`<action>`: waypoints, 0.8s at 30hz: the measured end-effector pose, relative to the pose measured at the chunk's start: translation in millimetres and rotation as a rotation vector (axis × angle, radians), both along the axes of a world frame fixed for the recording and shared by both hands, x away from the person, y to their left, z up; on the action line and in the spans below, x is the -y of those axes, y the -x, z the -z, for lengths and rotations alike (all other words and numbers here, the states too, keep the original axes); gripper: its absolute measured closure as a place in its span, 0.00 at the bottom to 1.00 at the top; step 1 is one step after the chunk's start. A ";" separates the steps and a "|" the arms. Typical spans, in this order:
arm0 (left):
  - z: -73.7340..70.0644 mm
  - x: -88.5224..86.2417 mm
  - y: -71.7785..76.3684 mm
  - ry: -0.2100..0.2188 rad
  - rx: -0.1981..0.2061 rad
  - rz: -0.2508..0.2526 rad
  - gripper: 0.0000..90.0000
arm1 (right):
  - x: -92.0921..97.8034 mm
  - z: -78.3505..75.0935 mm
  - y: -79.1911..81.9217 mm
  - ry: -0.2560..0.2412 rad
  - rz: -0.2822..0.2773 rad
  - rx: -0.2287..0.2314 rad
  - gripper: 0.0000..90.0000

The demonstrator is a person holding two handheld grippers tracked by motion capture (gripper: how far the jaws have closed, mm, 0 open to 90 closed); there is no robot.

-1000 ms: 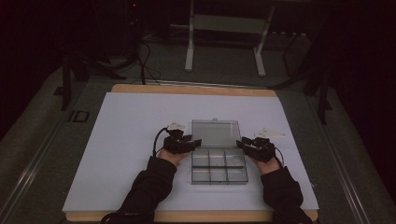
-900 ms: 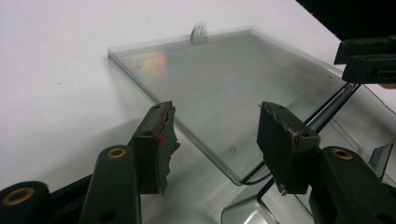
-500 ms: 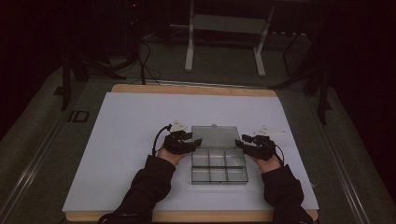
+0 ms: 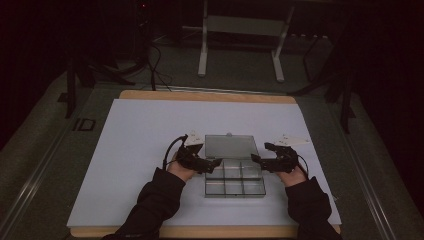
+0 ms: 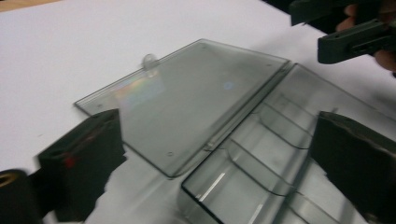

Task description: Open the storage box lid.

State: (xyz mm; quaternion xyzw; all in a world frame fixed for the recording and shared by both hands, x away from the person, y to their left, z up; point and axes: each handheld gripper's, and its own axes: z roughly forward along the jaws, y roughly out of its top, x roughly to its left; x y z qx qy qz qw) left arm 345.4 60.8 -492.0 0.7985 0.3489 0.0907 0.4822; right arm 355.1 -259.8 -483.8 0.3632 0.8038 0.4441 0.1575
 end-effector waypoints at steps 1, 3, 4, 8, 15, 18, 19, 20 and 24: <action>-0.2 0.0 1.5 -0.008 0.005 0.001 0.04 | 1.1 -0.5 1.6 -0.007 -0.001 0.000 0.26; -0.6 -0.7 4.6 -0.017 0.017 0.012 0.04 | 3.2 -1.0 4.3 -0.003 0.003 0.011 0.23; -0.8 -1.3 6.1 -0.023 0.018 0.016 0.04 | 4.2 -1.1 5.2 -0.001 0.001 0.010 0.23; -1.6 -6.6 11.5 -0.034 0.031 0.015 0.04 | 10.5 0.8 7.6 0.013 0.000 0.026 0.20; 1.1 -18.3 19.5 -0.052 0.035 0.014 0.04 | 21.7 8.0 11.6 0.039 0.007 0.036 0.19; 5.5 -26.4 24.6 -0.066 0.030 0.006 0.04 | 30.9 11.8 14.8 0.033 0.029 0.024 0.18; 5.5 -26.4 24.6 -0.066 0.030 0.006 0.04 | 30.9 11.8 14.8 0.033 0.029 0.024 0.18; 8.4 -30.8 26.6 -0.067 0.024 0.006 0.04 | 35.8 13.9 16.4 0.027 0.032 0.020 0.18; 14.3 -38.2 30.6 -0.073 0.019 0.000 0.04 | 44.9 20.5 21.1 0.026 0.051 0.019 0.19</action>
